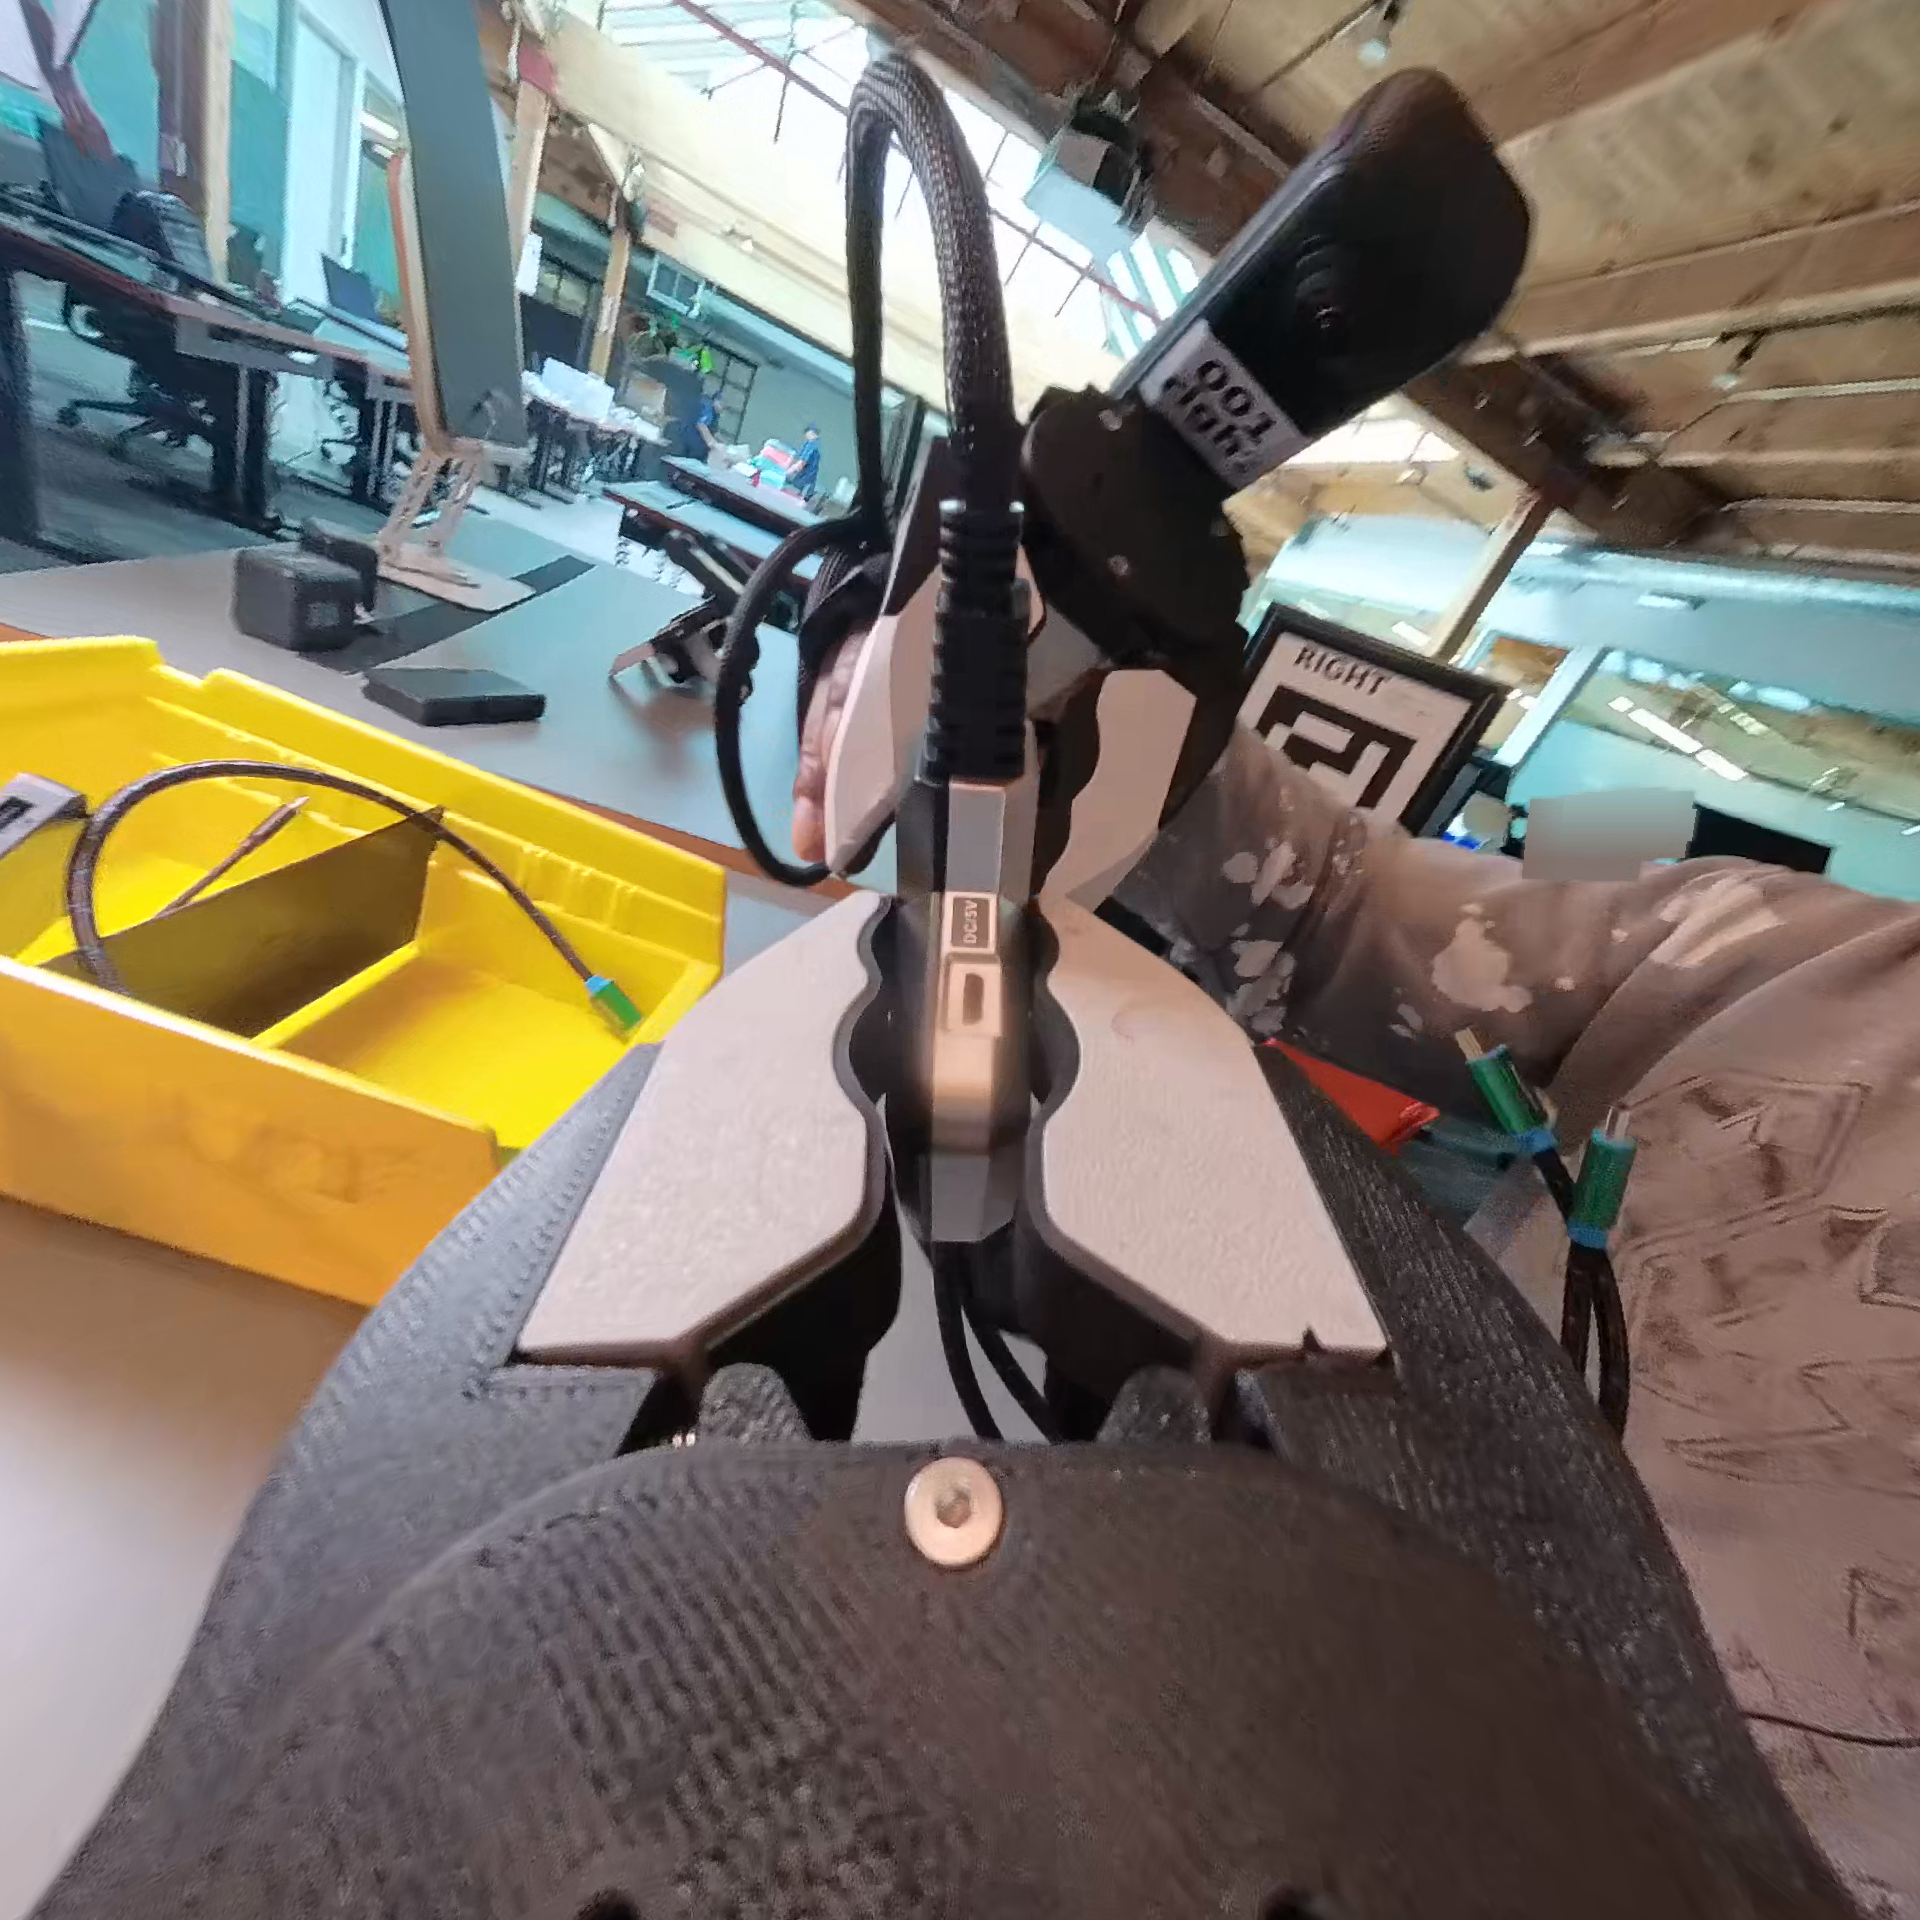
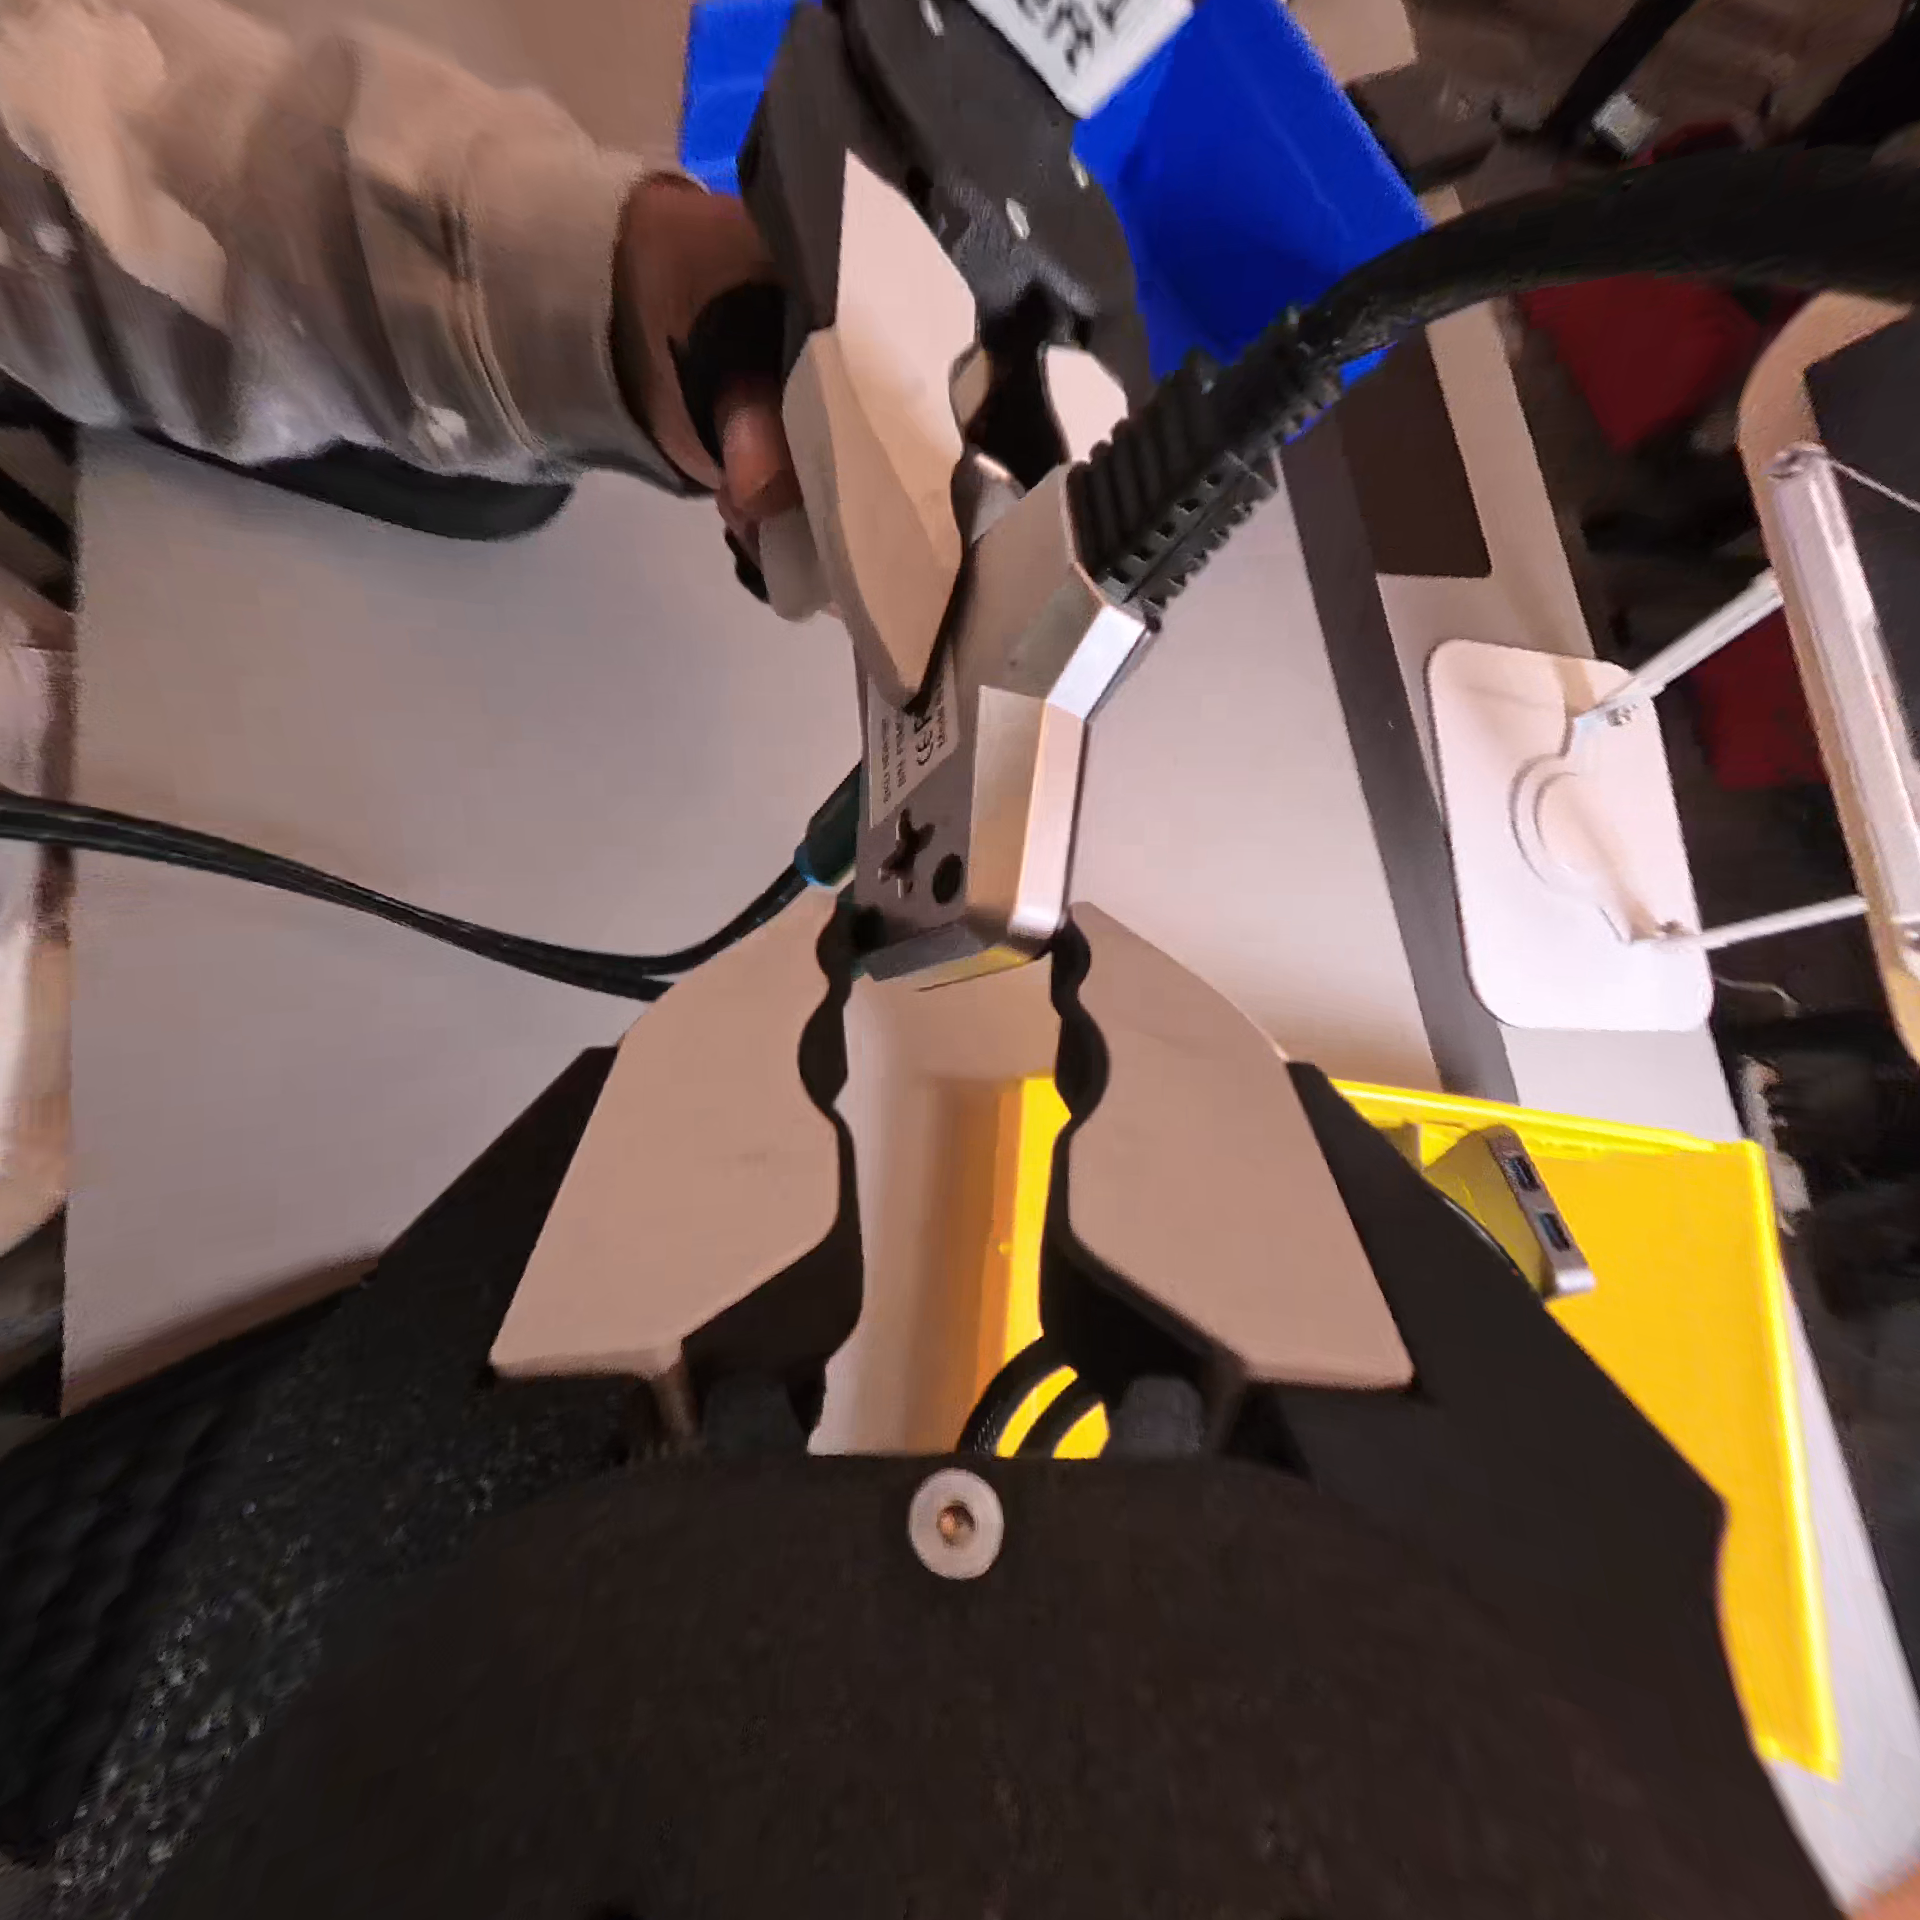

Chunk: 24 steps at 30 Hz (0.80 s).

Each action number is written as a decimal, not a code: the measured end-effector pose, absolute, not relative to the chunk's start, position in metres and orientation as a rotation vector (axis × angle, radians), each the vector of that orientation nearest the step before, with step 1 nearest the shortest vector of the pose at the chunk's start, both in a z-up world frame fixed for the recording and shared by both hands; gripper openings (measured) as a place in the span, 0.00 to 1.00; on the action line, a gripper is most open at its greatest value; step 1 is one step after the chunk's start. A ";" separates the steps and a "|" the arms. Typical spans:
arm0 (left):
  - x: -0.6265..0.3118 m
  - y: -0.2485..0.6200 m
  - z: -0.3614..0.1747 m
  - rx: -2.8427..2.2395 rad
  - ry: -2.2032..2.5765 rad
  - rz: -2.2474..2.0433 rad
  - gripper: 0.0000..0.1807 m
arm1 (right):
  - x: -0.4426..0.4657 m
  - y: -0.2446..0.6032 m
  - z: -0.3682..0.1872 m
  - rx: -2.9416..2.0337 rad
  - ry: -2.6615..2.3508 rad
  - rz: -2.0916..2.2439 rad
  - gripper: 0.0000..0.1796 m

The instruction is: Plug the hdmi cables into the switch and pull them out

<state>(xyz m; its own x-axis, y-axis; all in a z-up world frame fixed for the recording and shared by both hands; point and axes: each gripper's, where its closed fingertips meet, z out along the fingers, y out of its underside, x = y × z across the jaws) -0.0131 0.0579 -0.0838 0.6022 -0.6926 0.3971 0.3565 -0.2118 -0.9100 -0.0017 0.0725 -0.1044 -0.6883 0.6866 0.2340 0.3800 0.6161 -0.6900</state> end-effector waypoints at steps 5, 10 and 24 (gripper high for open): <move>-0.002 0.056 -0.079 -1.396 0.339 -1.009 0.13 | 0.011 0.066 -0.091 -0.944 -2.487 1.086 0.14; 0.006 0.057 -0.085 -1.467 0.400 -0.838 0.13 | 0.020 0.072 -0.098 -1.043 -2.704 0.933 0.11; 0.015 0.060 -0.102 -1.681 0.541 -0.437 0.12 | 0.006 0.051 -0.060 -0.821 -2.917 0.025 0.12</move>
<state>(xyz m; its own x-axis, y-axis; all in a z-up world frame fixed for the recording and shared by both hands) 0.0155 0.0598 -0.1018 0.8180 -0.5751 -0.0115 -0.1091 -0.1355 -0.9847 0.0062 0.0512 -0.0605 -0.8476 0.5206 0.1024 0.5188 0.8537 -0.0460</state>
